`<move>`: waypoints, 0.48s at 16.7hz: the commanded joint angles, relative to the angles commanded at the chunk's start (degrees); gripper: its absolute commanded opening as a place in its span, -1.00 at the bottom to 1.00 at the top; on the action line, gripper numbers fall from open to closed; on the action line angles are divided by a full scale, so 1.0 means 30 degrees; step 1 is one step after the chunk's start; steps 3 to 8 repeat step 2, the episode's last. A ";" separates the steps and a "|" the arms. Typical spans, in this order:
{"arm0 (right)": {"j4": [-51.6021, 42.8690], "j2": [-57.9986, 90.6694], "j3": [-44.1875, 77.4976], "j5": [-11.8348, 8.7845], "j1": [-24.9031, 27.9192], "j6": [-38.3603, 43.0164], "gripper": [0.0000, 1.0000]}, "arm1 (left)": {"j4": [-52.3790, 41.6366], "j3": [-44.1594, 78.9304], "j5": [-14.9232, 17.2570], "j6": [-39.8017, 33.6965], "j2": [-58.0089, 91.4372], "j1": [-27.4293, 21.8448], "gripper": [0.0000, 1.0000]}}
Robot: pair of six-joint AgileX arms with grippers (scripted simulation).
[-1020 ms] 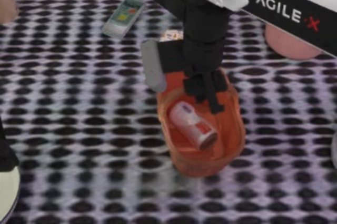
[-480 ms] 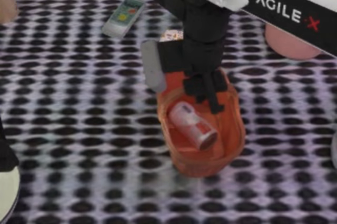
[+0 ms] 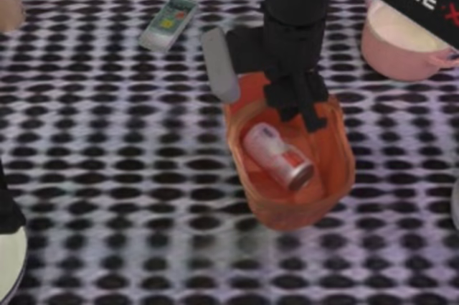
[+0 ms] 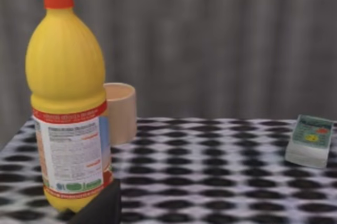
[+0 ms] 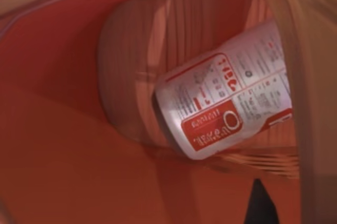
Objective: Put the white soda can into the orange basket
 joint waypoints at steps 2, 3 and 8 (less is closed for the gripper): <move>-0.0329 -0.0055 0.0317 0.0001 -0.0065 -0.0071 -1.00 | 0.0000 0.0000 0.0000 0.0000 0.0000 0.0000 1.00; -0.0329 -0.0055 0.0317 0.0001 -0.0065 -0.0071 -1.00 | 0.0000 0.0000 0.0000 0.0000 0.0000 0.0000 1.00; -0.0329 -0.0055 0.0317 0.0001 -0.0065 -0.0071 -1.00 | 0.0000 0.0000 0.0000 0.0000 0.0000 0.0000 1.00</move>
